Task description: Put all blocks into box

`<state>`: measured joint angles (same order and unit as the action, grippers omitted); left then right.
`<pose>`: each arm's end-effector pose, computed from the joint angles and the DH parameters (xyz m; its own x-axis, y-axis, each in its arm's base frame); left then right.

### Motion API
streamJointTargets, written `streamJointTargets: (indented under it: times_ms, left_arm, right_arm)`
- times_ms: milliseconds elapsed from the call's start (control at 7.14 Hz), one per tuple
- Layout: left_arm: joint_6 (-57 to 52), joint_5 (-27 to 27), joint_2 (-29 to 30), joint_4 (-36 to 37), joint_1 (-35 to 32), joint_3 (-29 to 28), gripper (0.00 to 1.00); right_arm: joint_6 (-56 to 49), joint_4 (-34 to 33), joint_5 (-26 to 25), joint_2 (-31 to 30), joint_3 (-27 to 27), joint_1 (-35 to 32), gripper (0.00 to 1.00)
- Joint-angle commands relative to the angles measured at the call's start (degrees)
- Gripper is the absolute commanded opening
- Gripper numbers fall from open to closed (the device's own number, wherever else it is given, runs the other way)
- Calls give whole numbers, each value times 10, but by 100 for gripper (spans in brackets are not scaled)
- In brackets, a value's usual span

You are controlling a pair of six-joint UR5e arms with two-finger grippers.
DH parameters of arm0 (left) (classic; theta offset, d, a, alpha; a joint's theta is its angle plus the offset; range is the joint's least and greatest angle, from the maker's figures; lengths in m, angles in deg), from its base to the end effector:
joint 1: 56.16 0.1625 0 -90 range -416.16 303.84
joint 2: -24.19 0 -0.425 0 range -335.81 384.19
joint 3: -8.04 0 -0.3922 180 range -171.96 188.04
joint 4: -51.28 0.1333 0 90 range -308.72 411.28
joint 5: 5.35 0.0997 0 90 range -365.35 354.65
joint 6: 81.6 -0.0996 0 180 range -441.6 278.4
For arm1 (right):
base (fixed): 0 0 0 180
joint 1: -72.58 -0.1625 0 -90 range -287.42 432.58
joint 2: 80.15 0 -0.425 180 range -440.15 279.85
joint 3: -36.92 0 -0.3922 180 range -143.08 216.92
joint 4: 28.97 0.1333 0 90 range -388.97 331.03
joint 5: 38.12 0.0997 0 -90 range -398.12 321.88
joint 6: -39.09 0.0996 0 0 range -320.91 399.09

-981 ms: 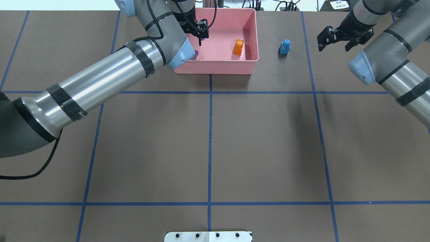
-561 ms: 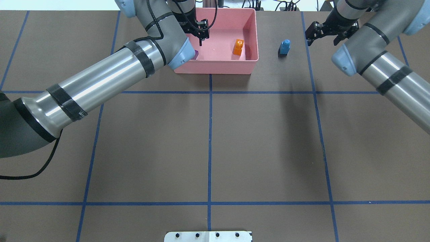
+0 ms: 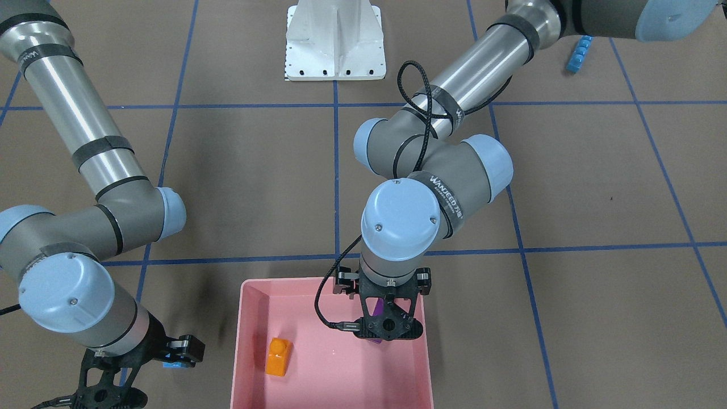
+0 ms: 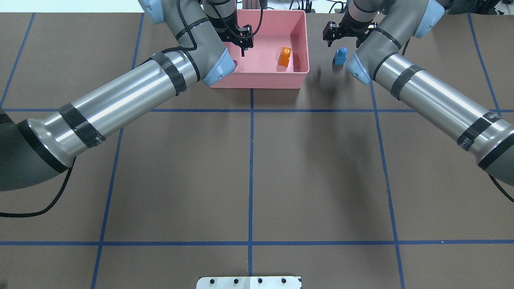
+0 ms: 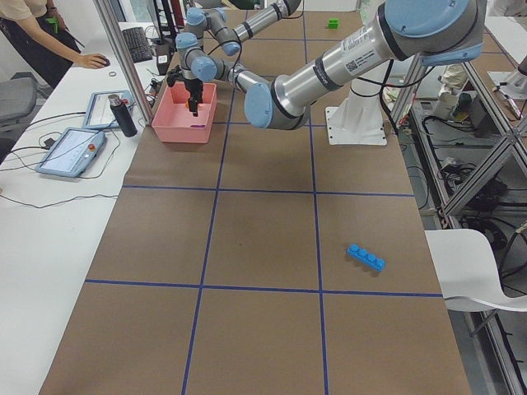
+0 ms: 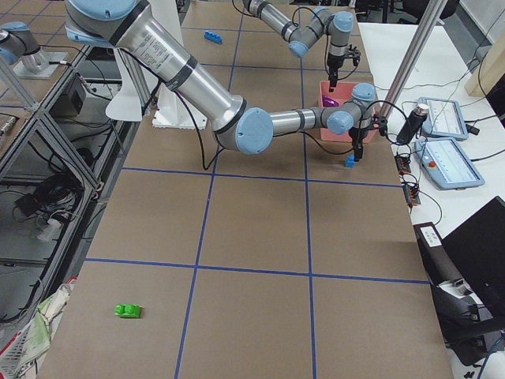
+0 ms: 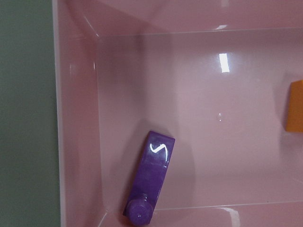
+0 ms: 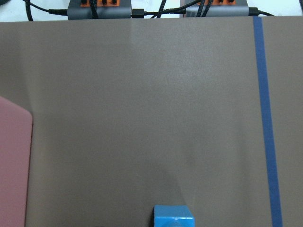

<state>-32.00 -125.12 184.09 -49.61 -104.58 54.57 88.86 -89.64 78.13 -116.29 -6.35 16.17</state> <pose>0.5226 -0.7154 0.1423 0.6933 0.0663 -0.7176 0.0003 0.9957 0.0922 -0.4046 -0.7705 0.3771 0.7283 0.0496 0.6834 -0.1720 0.9787 0.1122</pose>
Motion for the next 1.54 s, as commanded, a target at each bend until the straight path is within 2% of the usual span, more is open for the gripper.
streamJointTargets:
  times_ms: [0,140,280,420,701,981,1121,1261,1402]
  left_arm:
    - [0,1,0,-1,3,1,99]
    - [0,1,-1,-9,3,1,99]
    - [0,1,-2,-11,4,1,99]
    - [0,1,-2,-11,4,1,99]
    - [-1,1,-2,-11,4,1,99]
    - [-6,0,-3,-12,3,2,99]
    - [-29,0,-33,-12,2,34,99]
    - [-88,-9,-58,-2,-27,73,99]
    - [-148,-46,-102,-4,-54,89,99]
  right_arm:
    - [6,12,-17,1,16,15,80]
    - [6,12,-17,0,16,17,55]
    - [6,12,-19,-2,17,21,22]
    - [6,12,-22,-2,17,21,0]
    - [7,13,-21,-2,14,16,0]
    - [44,9,12,4,-35,-37,0]
    - [92,-32,15,30,-50,-49,0]
    - [96,-108,15,83,-50,-49,0]
    - [104,-143,14,118,-47,-37,0]
